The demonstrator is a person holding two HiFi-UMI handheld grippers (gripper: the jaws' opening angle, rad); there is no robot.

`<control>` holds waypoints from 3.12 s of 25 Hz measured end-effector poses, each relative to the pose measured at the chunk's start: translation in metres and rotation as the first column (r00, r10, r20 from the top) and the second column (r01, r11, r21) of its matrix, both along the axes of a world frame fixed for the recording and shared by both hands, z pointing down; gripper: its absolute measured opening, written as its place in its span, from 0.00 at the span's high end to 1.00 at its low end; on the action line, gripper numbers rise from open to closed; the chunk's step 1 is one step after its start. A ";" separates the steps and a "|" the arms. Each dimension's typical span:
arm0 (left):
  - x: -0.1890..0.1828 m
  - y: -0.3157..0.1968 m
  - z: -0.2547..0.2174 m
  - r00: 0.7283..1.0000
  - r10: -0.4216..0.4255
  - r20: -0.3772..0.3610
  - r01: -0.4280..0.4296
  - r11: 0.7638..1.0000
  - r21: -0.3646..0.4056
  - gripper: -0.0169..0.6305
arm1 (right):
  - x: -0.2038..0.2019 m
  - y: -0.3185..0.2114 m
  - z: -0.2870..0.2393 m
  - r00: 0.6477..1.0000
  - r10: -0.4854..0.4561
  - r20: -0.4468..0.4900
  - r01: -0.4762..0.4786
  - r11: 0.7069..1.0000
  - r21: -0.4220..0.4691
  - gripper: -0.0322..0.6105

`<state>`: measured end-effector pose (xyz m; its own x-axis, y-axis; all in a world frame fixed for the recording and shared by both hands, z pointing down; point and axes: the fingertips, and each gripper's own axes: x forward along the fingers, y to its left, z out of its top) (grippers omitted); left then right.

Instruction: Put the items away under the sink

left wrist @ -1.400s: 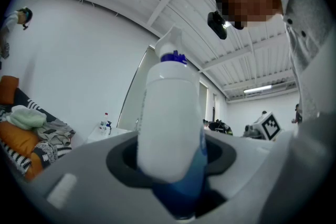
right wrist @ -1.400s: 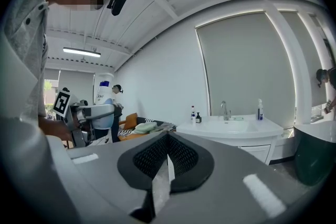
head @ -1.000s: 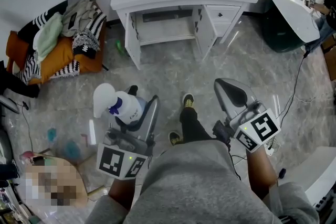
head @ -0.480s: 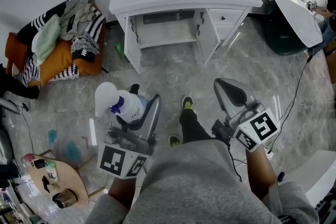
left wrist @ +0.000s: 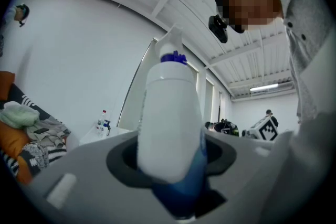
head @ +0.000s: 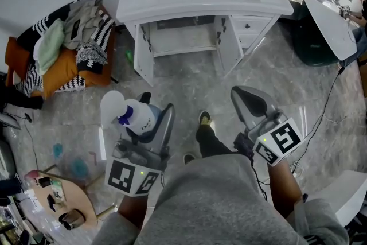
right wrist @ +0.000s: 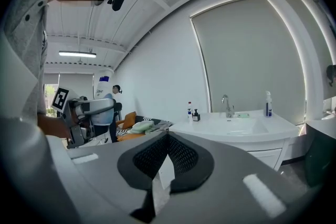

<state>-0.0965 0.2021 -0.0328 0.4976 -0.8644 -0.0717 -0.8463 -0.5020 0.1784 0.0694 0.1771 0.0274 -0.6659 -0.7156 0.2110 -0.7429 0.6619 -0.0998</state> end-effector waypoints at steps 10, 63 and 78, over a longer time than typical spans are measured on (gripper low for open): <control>0.029 -0.068 -0.007 1.000 0.000 0.017 0.001 1.000 -0.007 0.63 | 0.026 -0.070 0.001 1.000 -0.006 0.018 0.006 1.000 -0.021 0.95; 0.076 -0.163 -0.016 0.994 -0.087 0.065 0.086 0.996 0.022 0.63 | 0.048 -0.179 0.012 0.987 -0.125 0.099 0.127 0.992 -0.010 0.95; 0.057 -0.170 -0.007 0.999 -0.022 0.040 0.022 1.000 0.005 0.63 | 0.042 -0.187 0.006 0.998 -0.068 0.015 0.068 0.998 0.014 0.95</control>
